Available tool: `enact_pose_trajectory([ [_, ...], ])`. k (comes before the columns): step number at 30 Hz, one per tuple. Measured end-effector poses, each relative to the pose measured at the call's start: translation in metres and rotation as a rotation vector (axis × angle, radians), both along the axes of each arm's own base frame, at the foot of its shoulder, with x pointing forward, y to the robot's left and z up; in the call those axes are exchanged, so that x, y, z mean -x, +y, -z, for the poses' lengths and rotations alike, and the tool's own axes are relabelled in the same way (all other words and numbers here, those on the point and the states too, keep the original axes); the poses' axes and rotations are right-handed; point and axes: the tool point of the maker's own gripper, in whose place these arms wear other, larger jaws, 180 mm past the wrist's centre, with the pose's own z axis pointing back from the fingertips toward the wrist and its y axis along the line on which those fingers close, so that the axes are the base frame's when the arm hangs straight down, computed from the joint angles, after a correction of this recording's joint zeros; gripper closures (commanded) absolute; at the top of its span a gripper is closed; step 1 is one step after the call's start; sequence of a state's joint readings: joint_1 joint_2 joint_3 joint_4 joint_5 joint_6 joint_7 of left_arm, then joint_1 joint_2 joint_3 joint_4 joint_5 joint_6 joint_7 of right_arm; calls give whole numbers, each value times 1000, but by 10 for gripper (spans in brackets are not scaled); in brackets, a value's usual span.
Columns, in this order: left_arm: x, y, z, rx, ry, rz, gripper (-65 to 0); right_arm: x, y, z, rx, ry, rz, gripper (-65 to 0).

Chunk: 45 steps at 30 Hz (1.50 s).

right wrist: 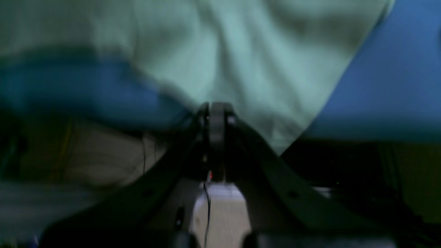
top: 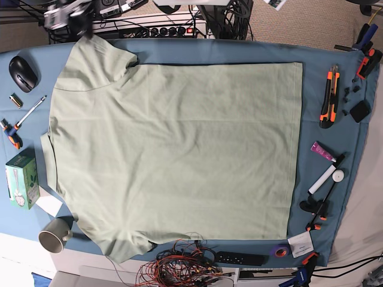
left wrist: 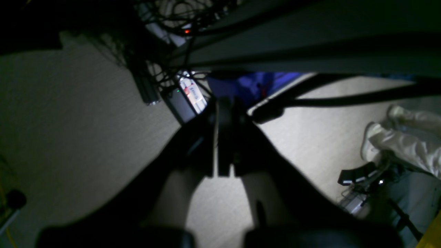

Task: Fold the T-shirt properly
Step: 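Move the right gripper to the shirt's shoulder corner and grasp it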

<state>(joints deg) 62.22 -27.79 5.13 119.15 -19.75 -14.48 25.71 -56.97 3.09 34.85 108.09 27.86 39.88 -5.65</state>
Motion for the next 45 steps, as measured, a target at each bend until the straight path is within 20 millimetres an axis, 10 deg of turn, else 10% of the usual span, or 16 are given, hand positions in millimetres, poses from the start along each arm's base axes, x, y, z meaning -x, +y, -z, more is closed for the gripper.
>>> enact_pose_trajectory([
  [4,1,-1,-1,6,-1,10,0,-15,-23,-47,-90,-116,129,0],
  [10,-8,-2,0,8,-24,12,0,-26,-70,-66,-112,-193,272,0],
  [18,-26,-7,-3,32,-77,45,0,-23,-122,-7,-265,-151,514,0],
  [25,-30,-6,-2,28,-86,44,0,-13,-118,31,-565,-147,628,0],
  [40,-55,-3,-2,-6,-165,71,0,-20,-118,22,-374,-117,548,0],
  [45,-55,-3,-1,-8,-166,73,0,-38,-107,-4,-314,-149,451,-254],
])
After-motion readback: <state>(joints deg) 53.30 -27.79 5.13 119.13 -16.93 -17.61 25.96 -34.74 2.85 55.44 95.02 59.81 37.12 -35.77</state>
